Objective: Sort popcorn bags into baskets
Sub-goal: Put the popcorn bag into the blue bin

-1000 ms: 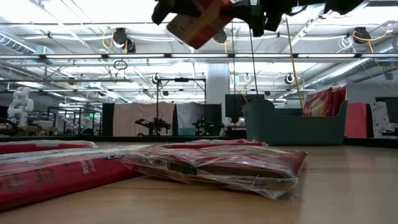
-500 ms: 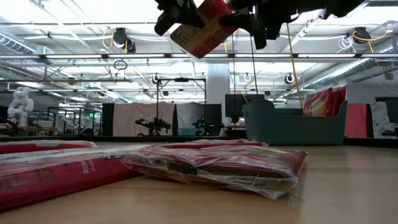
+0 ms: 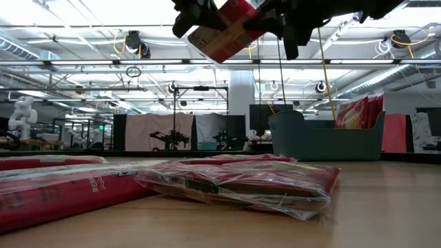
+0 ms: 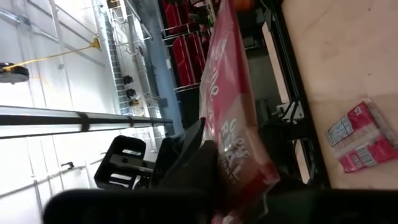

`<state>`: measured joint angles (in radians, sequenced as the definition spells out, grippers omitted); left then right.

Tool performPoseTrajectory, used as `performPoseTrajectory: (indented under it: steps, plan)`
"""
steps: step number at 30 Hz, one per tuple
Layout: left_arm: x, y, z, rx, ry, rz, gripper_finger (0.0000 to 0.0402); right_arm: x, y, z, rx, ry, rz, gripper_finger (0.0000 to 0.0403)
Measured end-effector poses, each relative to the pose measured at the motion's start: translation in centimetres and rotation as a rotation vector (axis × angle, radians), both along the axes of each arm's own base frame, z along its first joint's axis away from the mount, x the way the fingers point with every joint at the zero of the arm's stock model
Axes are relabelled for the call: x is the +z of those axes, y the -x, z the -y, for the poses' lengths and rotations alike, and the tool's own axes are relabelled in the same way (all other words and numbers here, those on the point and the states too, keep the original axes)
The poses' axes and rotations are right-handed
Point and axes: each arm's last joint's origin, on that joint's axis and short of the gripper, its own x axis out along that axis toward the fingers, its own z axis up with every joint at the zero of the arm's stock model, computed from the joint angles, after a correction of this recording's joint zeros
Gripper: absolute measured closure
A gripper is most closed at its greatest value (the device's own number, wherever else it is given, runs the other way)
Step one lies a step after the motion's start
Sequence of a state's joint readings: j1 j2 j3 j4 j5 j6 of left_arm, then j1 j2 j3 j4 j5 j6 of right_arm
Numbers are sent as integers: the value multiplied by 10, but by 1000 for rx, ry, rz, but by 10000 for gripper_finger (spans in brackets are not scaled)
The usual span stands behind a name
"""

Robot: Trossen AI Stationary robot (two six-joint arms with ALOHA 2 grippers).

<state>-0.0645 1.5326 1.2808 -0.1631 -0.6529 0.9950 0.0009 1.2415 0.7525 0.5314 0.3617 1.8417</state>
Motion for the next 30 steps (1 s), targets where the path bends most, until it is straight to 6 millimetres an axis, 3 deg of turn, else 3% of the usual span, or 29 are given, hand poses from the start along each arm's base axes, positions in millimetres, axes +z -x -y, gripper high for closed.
performPoseTrajectory:
  steps: [6, 15, 21, 26, 30]
  plan:
    - [0, 0, 1, 42, 92, 70, 334, 0, 0, 2, -5, 47, -19, 390]
    - [24, 19, 2, 171, 311, 325, 206, 13, 7, 18, -69, 194, 7, 390]
    - [64, 58, 0, 214, 496, 573, 165, 38, 28, 32, -97, 352, 51, 390]
    - [95, 99, -14, 279, 743, 851, 168, 61, 54, 38, -127, 481, 103, 390]
    - [102, 126, -27, 281, 955, 907, 186, 70, 73, 40, -81, 537, 100, 390]
